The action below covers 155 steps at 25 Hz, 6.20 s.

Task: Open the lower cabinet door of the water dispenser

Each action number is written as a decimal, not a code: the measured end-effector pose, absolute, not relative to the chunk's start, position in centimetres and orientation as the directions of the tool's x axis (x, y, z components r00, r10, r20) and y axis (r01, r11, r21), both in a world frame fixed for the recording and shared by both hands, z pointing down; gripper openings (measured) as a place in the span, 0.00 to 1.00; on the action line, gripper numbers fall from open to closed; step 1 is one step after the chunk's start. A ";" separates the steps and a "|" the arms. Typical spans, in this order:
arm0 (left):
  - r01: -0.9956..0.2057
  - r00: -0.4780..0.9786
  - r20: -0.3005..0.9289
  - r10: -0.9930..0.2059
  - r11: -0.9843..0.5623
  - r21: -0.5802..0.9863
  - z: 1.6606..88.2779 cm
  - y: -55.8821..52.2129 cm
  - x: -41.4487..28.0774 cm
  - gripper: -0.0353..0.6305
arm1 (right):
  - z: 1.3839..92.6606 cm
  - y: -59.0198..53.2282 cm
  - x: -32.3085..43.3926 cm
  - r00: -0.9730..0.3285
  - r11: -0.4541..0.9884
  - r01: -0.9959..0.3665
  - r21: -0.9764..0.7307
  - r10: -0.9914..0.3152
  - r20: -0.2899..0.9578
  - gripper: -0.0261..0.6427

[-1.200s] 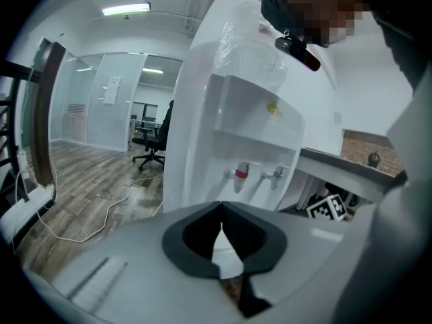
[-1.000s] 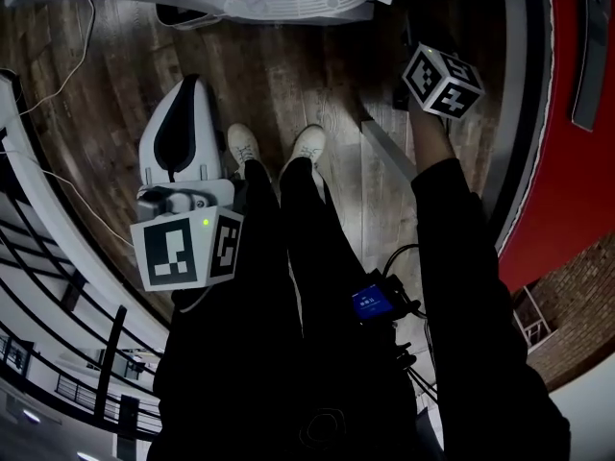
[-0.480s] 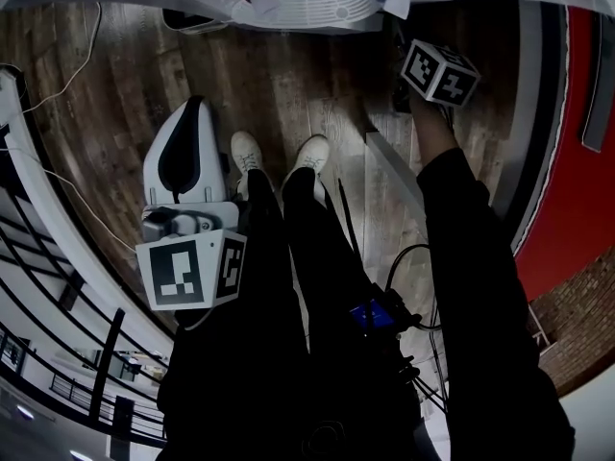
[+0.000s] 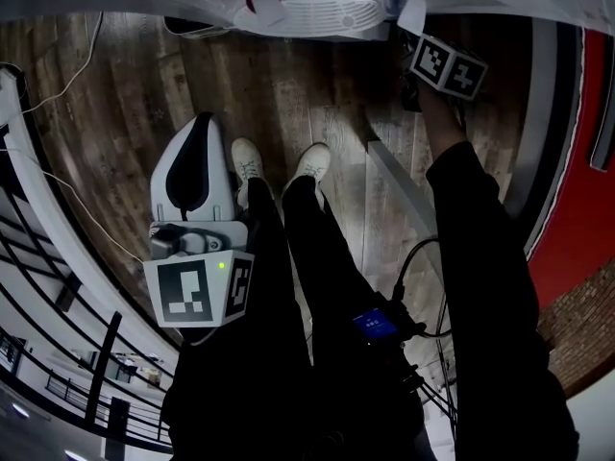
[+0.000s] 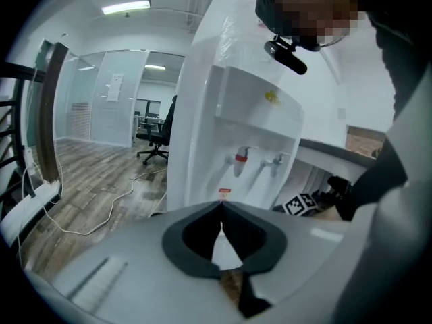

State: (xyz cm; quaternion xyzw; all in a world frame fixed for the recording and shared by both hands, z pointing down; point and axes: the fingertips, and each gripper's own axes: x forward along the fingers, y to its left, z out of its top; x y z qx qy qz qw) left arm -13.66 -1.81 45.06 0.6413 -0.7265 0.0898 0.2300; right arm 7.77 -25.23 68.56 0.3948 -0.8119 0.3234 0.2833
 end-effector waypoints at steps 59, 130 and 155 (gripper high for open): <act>-0.462 0.311 0.870 -0.383 -0.861 -0.214 67.6 -6.4 3.8 0.42 | 73.2 -12.5 6.3 -0.704 0.299 -0.696 -0.653 -0.106 0.702 0.13; -0.264 0.075 0.971 -0.227 -0.943 -0.200 71.1 10.1 -11.4 0.38 | 70.8 1.2 1.3 -0.708 0.642 -0.442 -0.626 0.179 0.683 0.04; -0.680 0.130 0.915 -0.383 -0.706 -0.199 67.5 9.5 -12.5 0.06 | 70.8 -2.2 4.0 -0.609 0.716 -0.539 -0.444 0.033 0.792 0.04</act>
